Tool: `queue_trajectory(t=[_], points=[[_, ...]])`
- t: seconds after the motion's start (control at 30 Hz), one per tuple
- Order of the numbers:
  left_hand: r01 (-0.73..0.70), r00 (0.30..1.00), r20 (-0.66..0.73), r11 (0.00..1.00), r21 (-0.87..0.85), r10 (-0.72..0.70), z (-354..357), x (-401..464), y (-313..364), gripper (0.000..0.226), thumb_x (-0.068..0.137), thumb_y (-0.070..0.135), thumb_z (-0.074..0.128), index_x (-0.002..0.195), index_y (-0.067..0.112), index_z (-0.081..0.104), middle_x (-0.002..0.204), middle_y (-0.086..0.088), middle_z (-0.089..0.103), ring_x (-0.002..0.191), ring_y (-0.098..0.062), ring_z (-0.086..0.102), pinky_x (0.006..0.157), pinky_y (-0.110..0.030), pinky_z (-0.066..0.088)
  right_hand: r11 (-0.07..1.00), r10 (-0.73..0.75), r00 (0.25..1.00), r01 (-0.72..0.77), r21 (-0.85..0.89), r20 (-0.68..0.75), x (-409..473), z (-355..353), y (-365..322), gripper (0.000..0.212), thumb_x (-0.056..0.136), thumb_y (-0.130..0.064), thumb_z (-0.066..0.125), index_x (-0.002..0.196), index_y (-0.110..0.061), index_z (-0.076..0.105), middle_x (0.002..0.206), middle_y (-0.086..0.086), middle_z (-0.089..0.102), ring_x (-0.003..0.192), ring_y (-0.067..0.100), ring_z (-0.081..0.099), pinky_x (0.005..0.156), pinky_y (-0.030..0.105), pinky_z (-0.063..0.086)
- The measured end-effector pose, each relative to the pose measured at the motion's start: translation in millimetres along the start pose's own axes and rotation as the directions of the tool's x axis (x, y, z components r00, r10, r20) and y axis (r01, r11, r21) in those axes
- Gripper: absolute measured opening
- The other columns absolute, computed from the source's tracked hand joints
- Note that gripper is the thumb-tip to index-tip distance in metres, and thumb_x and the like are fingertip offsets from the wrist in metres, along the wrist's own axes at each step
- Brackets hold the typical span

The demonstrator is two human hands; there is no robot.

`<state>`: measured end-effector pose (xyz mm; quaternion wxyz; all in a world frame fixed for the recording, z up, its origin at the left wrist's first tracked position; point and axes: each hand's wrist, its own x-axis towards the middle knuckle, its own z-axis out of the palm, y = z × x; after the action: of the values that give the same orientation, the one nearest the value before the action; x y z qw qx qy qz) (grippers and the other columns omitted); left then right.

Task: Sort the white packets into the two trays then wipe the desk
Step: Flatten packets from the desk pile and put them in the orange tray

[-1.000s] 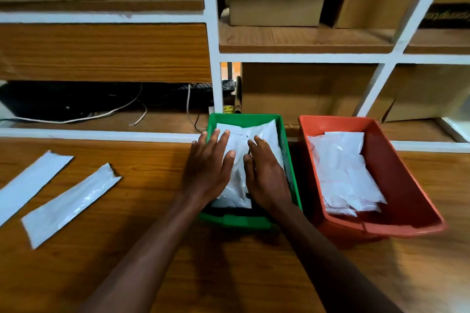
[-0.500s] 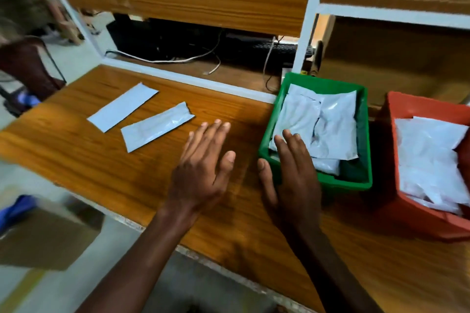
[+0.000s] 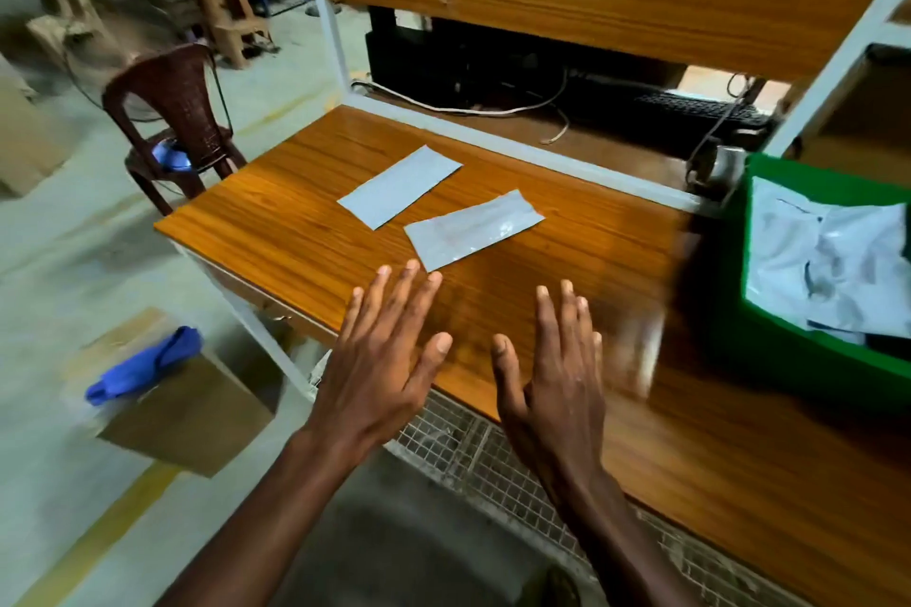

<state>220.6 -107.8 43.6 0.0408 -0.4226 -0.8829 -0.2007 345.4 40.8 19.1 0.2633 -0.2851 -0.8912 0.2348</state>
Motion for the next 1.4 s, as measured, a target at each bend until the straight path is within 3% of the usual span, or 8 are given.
queue_trajectory(t=[0.13,0.3,0.53,0.73,0.87,1.13,1.27,1.4], points=[[0.021,1.000,0.021,0.999,0.026,-0.021,-6.4,6.5,-39.3,0.065,0.099,0.062,0.013,0.157,0.038,-0.003,0.165,0.009,-0.009,0.151,-0.012,-0.018,0.121,-0.038,-0.012,1.000,0.015,0.999,-0.015,-0.007,0.045,15.2,30.3,-30.7,0.073,0.098,-0.067,0.019,0.160,-0.030,0.010,0.169,-0.003,-0.003,0.156,0.017,-0.006,0.125,0.051,0.008],[0.004,1.000,0.015,1.000,0.016,-0.004,-3.2,39.1,-75.3,0.065,0.098,0.063,0.012,0.156,0.038,-0.004,0.165,0.009,-0.012,0.151,-0.012,-0.018,0.122,-0.040,-0.010,0.998,0.053,0.997,-0.050,-0.038,0.058,49.3,67.4,-48.6,0.077,0.095,-0.071,0.014,0.160,-0.030,0.008,0.167,-0.002,-0.007,0.155,0.018,-0.008,0.125,0.052,0.004],[-0.022,0.999,0.038,1.000,0.011,0.022,11.5,114.4,-132.3,0.067,0.097,0.065,0.013,0.157,0.036,0.003,0.166,0.010,-0.004,0.152,-0.011,-0.011,0.122,-0.037,-0.005,0.983,0.161,0.987,-0.161,-0.084,-0.007,109.9,126.8,-54.8,0.078,0.096,-0.067,0.024,0.158,-0.021,0.025,0.167,0.012,0.020,0.154,0.032,0.018,0.122,0.054,0.017],[-0.066,0.987,0.147,0.998,0.011,0.064,30.1,182.0,-177.5,0.071,0.094,0.069,0.009,0.156,0.037,0.000,0.165,0.010,-0.007,0.151,-0.011,-0.013,0.118,-0.031,-0.011,0.942,0.328,0.943,-0.322,-0.099,0.051,154.4,171.3,-57.9,0.083,0.091,-0.073,0.012,0.160,-0.027,0.017,0.169,0.004,0.008,0.156,0.026,0.003,0.124,0.047,0.004],[-0.144,0.974,0.180,0.990,0.010,0.140,47.2,225.7,-201.0,0.072,0.093,0.068,0.012,0.157,0.034,0.010,0.161,0.010,-0.006,0.149,-0.014,-0.010,0.119,-0.039,-0.003,0.907,0.404,0.911,-0.411,-0.089,-0.080,180.4,199.5,-57.9,0.082,0.093,-0.070,0.021,0.157,-0.019,0.029,0.166,0.014,0.019,0.153,0.037,0.016,0.121,0.059,0.017],[-0.297,0.928,0.257,0.952,0.073,0.270,113.2,327.8,-255.2,0.069,0.094,0.068,0.022,0.154,0.034,0.027,0.165,-0.004,0.014,0.151,-0.036,0.011,0.116,-0.059,0.006,0.713,0.608,0.768,-0.640,-0.285,-0.203,246.7,248.7,-51.2,0.085,0.090,-0.079,0.012,0.160,-0.031,0.014,0.169,0.013,-0.001,0.155,0.040,-0.001,0.120,0.066,0.007],[-0.292,0.918,0.306,0.952,0.087,0.253,137.8,359.9,-271.8,0.073,0.090,0.076,0.013,0.155,0.043,0.014,0.167,-0.001,0.002,0.152,-0.036,-0.001,0.118,-0.064,0.004,0.627,0.677,0.693,-0.719,-0.298,-0.248,262.5,269.9,-42.0,0.081,0.090,-0.078,0.019,0.160,-0.037,0.008,0.169,0.010,-0.010,0.154,0.041,-0.010,0.118,0.069,0.004],[-0.327,0.898,0.328,0.944,0.047,0.295,151.2,371.2,-276.0,0.071,0.090,0.074,0.015,0.155,0.046,0.009,0.167,0.000,0.000,0.152,-0.037,0.001,0.117,-0.062,0.006,0.568,0.707,0.657,-0.748,-0.343,-0.260,264.4,281.0,-41.3,0.073,0.095,-0.070,0.026,0.159,-0.038,0.009,0.169,0.008,-0.008,0.154,0.041,-0.009,0.117,0.070,0.005]])
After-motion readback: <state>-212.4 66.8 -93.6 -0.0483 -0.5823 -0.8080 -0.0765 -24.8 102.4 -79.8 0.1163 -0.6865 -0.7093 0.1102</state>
